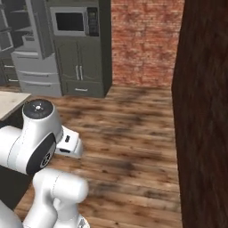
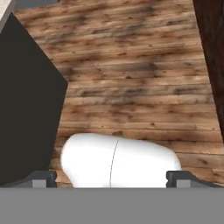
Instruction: Gather the lime and corn from the fridge and place them on a tray on the dining counter. Then gather the steaks from the fridge and place them on the other tray.
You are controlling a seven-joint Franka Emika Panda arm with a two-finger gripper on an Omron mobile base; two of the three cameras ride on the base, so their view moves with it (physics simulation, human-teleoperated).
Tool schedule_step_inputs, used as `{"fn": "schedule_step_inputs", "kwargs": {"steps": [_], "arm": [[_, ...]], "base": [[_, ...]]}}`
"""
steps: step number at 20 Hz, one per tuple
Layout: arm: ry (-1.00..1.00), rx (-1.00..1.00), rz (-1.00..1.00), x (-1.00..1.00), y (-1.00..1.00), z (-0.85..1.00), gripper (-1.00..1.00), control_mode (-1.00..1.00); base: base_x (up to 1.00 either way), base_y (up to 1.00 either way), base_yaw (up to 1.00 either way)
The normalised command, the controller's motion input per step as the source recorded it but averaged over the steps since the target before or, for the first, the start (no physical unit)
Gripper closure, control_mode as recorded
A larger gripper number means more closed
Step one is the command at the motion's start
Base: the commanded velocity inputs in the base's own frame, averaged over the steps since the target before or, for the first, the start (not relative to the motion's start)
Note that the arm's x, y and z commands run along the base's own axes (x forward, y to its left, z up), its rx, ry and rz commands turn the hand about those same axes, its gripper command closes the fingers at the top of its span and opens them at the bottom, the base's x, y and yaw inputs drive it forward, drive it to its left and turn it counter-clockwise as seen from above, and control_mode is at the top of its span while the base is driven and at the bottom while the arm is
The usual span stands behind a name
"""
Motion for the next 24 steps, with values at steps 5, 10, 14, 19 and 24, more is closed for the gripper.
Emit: {"fn": "schedule_step_inputs", "kwargs": {"steps": [5, 10, 14, 19, 24], "arm": [[0.0, 0.0, 0.0, 0.0, 0.0, 0.0, -1.0, 1.0], [0.0, 0.0, 0.0, 0.0, 0.0, 0.0, -1.0, 1.0], [0.0, 0.0, 0.0, 0.0, 0.0, 0.0, -1.0, 1.0], [0.0, 0.0, 0.0, 0.0, 0.0, 0.0, -1.0, 1.0], [0.0, 0.0, 0.0, 0.0, 0.0, 0.0, -1.0, 1.0]], "base": [[1.0, -0.28, 0.35], [1.0, -0.26, 0.37], [1.0, -0.26, 0.38], [1.0, -0.26, 0.38], [1.0, -0.28, 0.39]]}}
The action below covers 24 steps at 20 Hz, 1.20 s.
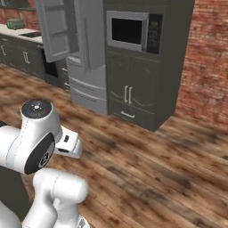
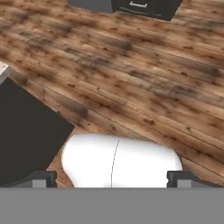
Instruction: Gather the lime and corn from the fridge and place them on a tray on the dining counter. Then gather the steaks from the fridge and place them on the other tray.
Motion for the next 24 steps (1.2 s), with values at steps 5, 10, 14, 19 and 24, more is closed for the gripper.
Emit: {"fn": "schedule_step_inputs", "kwargs": {"steps": [5, 10, 14, 19, 24], "arm": [[0.0, 0.0, 0.0, 0.0, 0.0, 0.0, -1.0, 1.0], [0.0, 0.0, 0.0, 0.0, 0.0, 0.0, -1.0, 1.0], [0.0, 0.0, 0.0, 0.0, 0.0, 0.0, -1.0, 1.0], [0.0, 0.0, 0.0, 0.0, 0.0, 0.0, -1.0, 1.0], [0.0, 0.0, 0.0, 0.0, 0.0, 0.0, -1.0, 1.0]], "base": [[1.0, -0.27, 0.38], [1.0, -0.23, 0.35], [1.0, -0.06, 0.29], [1.0, 0.01, 0.23], [0.98, 0.34, 0.19]]}}
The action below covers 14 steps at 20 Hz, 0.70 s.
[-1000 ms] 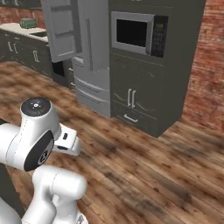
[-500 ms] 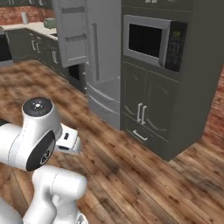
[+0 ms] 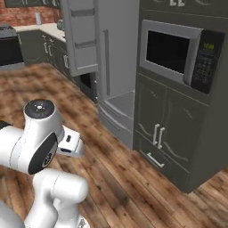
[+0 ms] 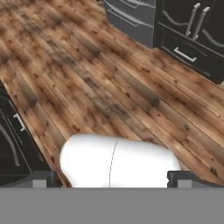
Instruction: Gather the lime and corn from the fridge and place them on a tray on the dining counter. Then gather the steaks from the fridge and place them on the other tray.
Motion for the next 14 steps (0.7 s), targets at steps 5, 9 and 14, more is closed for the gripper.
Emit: {"fn": "schedule_step_inputs", "kwargs": {"steps": [5, 9, 14], "arm": [[0.0, 0.0, 0.0, 0.0, 0.0, 0.0, -1.0, 1.0], [0.0, 0.0, 0.0, 0.0, 0.0, 0.0, -1.0, 1.0], [0.0, 0.0, 0.0, 0.0, 0.0, 0.0, -1.0, 1.0]], "base": [[0.87, 0.37, 0.26], [0.87, 0.3, 0.29], [0.82, 0.0, 0.38]]}}
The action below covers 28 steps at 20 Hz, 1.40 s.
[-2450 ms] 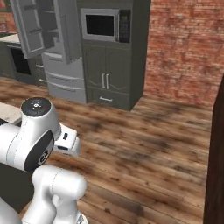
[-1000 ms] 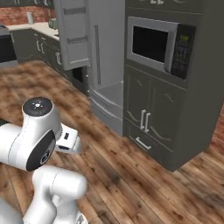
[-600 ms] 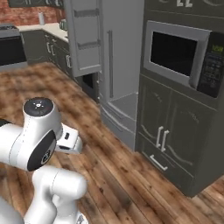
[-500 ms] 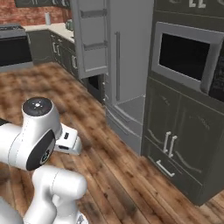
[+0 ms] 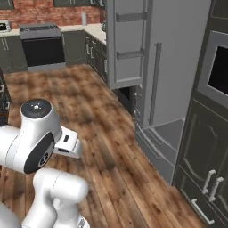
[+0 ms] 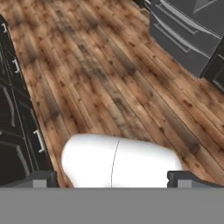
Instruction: Gather the lime and corn from the fridge and place them on a tray on the dining counter. Then gather the steaks from the fridge and place them on the other tray.
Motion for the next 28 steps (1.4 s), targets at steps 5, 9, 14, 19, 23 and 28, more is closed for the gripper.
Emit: {"fn": "schedule_step_inputs", "kwargs": {"steps": [5, 9, 14, 19, 23, 28], "arm": [[0.0, 0.0, 0.0, 0.0, 0.0, 0.0, -1.0, 1.0], [0.0, 0.0, 0.0, 0.0, 0.0, 0.0, -1.0, 1.0], [0.0, 0.0, 0.0, 0.0, 0.0, 0.0, -1.0, 1.0], [0.0, 0.0, 0.0, 0.0, 0.0, 0.0, -1.0, 1.0], [0.0, 0.0, 0.0, 0.0, 0.0, 0.0, -1.0, 1.0], [0.0, 0.0, 0.0, 0.0, 0.0, 0.0, -1.0, 1.0]], "base": [[0.93, 0.0, 0.35], [1.0, -0.01, 0.16], [1.0, -0.1, 0.02], [0.92, -0.03, -0.02], [0.51, 0.0, 0.01], [0.44, 0.0, -0.28]]}}
